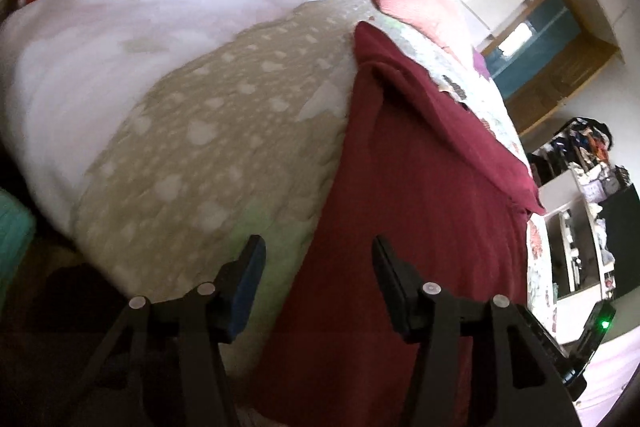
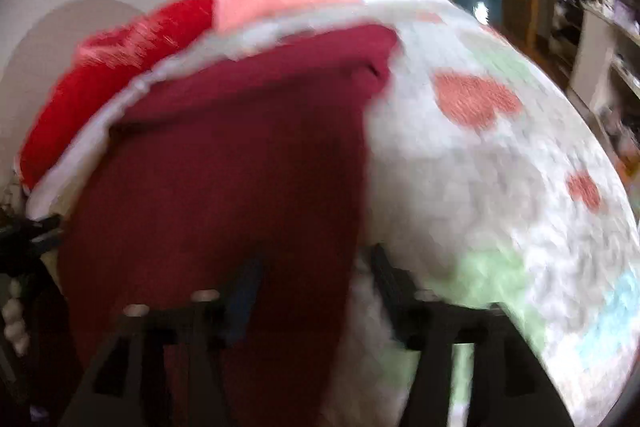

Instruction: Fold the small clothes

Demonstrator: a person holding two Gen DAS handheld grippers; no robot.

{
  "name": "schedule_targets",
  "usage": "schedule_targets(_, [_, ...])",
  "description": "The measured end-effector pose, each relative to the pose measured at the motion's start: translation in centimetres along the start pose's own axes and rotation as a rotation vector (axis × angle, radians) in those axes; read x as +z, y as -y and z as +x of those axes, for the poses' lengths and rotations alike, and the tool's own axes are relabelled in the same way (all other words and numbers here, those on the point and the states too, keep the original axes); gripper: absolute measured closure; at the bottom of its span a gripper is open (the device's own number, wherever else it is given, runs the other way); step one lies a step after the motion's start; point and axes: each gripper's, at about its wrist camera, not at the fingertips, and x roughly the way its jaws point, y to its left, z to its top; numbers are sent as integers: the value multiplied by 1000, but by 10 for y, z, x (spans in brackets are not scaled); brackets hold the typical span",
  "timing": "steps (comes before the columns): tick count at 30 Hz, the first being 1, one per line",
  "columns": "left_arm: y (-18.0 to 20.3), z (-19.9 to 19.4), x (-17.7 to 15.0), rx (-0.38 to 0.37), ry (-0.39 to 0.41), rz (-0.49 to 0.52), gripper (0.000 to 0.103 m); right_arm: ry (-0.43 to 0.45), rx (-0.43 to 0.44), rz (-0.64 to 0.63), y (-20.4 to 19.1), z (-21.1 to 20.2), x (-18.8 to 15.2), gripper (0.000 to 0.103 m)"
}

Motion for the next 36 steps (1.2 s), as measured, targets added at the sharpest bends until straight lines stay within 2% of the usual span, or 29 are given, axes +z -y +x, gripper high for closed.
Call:
schedule_targets(5, [-9,-10,-11,38,-6,11,45,30,101,109,25,-17,-15,37])
schedule_targets(11, [-18,16,-41,-74,-161,-64,42,41,138,113,22,-32,-40,37])
schedule_targets(13, [-18,24,-51,-103,-205,-78,42,24,185,112,20,-33,-43,37])
schedule_targets(15, [-16,24,-56,-108,-212,-68,53,-1,249,119,16,-35,-52,39])
schedule_targets(17, [-15,19,-55,-116,-205,-55,69,-46,321,138,12,-32,-60,48])
schedule_targets(20, [-13,12,-54,-135,-195,-28,78,-108,381,153,8,-23,-73,62])
schedule_targets(23, [-11,11,-53,-136,-186,6,78,-157,429,212,13,-10,-81,75])
schedule_targets(25, [-13,14,-54,-143,-187,-2,76,-171,453,248,16,-6,-85,77])
schedule_targets(29, [-15,21,-55,-161,-189,-17,61,-186,463,255,15,-4,-91,77])
schedule_targets(32, [-12,23,-60,-140,-177,30,51,-205,454,242,7,-1,-92,77])
schedule_targets(36, [-9,26,-69,-126,-178,68,50,-217,443,235,2,1,-96,77])
